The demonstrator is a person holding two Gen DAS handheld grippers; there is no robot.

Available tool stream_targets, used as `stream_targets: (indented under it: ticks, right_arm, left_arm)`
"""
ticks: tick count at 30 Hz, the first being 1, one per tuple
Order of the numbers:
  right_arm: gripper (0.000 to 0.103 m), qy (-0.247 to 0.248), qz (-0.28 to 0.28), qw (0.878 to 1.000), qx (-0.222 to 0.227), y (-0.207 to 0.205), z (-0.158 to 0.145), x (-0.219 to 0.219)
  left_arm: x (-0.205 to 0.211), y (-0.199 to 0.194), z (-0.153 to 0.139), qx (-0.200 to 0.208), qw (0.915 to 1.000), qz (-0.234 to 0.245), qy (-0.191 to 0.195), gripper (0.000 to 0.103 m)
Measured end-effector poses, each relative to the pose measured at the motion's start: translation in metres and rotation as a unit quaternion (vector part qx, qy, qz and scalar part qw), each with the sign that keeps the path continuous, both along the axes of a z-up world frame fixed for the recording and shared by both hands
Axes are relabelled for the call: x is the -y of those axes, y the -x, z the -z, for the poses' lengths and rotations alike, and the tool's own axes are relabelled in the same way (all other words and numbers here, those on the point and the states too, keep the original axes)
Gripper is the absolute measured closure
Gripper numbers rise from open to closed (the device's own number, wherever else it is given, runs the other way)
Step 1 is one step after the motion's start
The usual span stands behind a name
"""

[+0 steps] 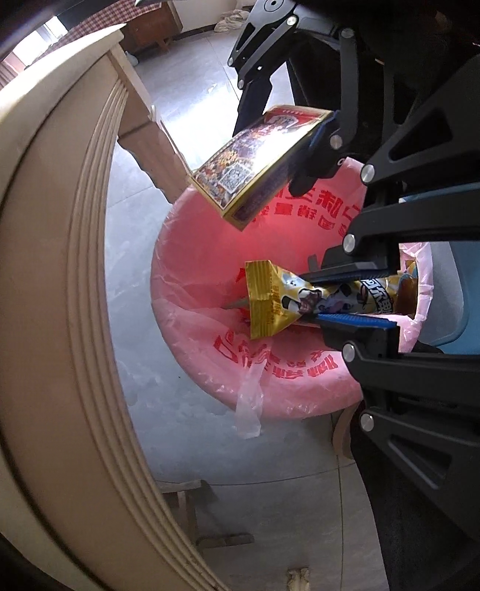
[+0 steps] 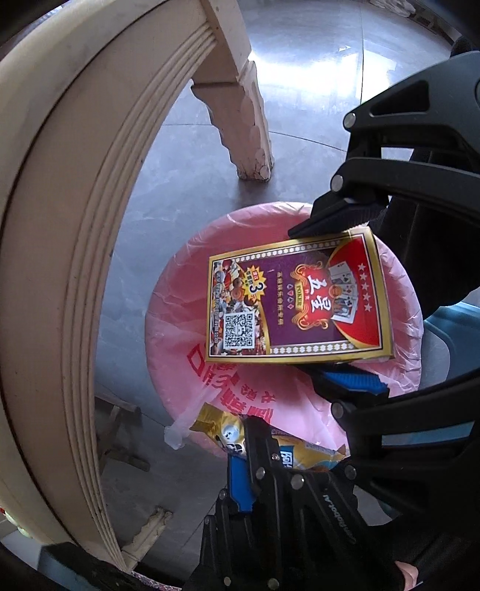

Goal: Collect trash
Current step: 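Open both grippers to drop the candy bar and card box into the bin, then move both grippers back over the table toward the tissue and medicine box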

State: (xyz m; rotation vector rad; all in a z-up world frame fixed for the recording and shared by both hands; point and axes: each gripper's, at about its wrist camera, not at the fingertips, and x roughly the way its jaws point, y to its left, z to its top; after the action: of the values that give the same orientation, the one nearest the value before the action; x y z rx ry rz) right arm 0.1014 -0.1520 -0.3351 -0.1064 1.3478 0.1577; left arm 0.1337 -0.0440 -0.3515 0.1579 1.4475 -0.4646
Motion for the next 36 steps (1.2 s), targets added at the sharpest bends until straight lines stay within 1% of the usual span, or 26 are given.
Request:
stream_targets:
  ticks: [3, 6, 9, 10, 11, 12, 13, 15, 18, 21, 24, 26, 29, 33, 36]
  right_arm:
    - [0.041, -0.007, 0.001, 1.0, -0.003, -0.002, 0.002, 0.001]
    - [0.04, -0.011, 0.001, 1.0, -0.009, -0.003, 0.005, 0.001]
    - [0.039, -0.006, -0.004, 1.0, -0.014, -0.002, 0.006, -0.003]
    - [0.038, -0.008, -0.005, 1.0, -0.014, -0.001, 0.006, -0.003]
    - [0.034, -0.011, -0.007, 1.0, -0.014, -0.001, 0.005, -0.004]
    - [0.031, -0.011, -0.008, 1.0, -0.014, -0.001, 0.006, -0.005]
    - [0.03, -0.01, -0.008, 1.0, -0.013, -0.001, 0.005, -0.006]
    - [0.026, -0.008, -0.009, 1.0, -0.013, 0.0, 0.006, -0.007]
    - [0.024, -0.01, -0.008, 1.0, -0.013, -0.001, 0.005, -0.007]
    - [0.024, -0.013, -0.004, 1.0, -0.012, -0.002, 0.005, -0.006]
    - [0.024, -0.014, 0.0, 1.0, -0.005, -0.002, 0.001, -0.006]
    - [0.024, -0.017, -0.001, 1.0, 0.001, 0.0, -0.005, -0.007]
    - [0.024, -0.021, 0.001, 1.0, 0.01, 0.001, -0.014, -0.006]
    - [0.024, -0.028, 0.008, 0.999, 0.035, 0.01, -0.043, -0.007]
    - [0.024, -0.038, 0.018, 0.997, 0.065, 0.017, -0.075, -0.005]
  left_arm:
    - [-0.004, -0.002, 0.002, 0.003, 1.0, -0.002, -0.002, 0.086]
    - [-0.003, -0.001, 0.001, 0.005, 1.0, 0.002, -0.003, 0.075]
    - [-0.006, -0.002, 0.002, -0.003, 1.0, -0.001, 0.0, 0.069]
    - [-0.007, -0.002, 0.002, -0.004, 1.0, -0.004, -0.001, 0.062]
    - [-0.009, -0.002, 0.001, -0.002, 1.0, -0.007, -0.001, 0.059]
    - [-0.01, -0.002, 0.0, 0.001, 1.0, -0.009, 0.002, 0.051]
    - [-0.012, -0.002, -0.002, 0.004, 0.9999, -0.011, 0.003, 0.045]
    - [-0.014, -0.004, -0.004, 0.01, 0.9998, -0.014, 0.002, 0.04]
    - [-0.017, -0.004, -0.007, 0.016, 0.9996, -0.021, -0.001, 0.028]
    - [-0.024, -0.003, -0.013, 0.029, 0.9988, -0.038, -0.007, 0.023]
    - [-0.029, -0.003, -0.021, 0.043, 0.9979, -0.047, -0.014, 0.021]
    - [-0.03, -0.002, -0.031, 0.058, 0.997, -0.045, -0.026, 0.021]
    - [-0.034, 0.003, -0.051, 0.084, 0.9951, -0.043, -0.03, 0.021]
    - [-0.043, 0.01, -0.086, 0.119, 0.9913, -0.045, -0.034, 0.02]
    - [-0.054, 0.014, -0.121, 0.148, 0.9871, -0.054, -0.03, 0.02]
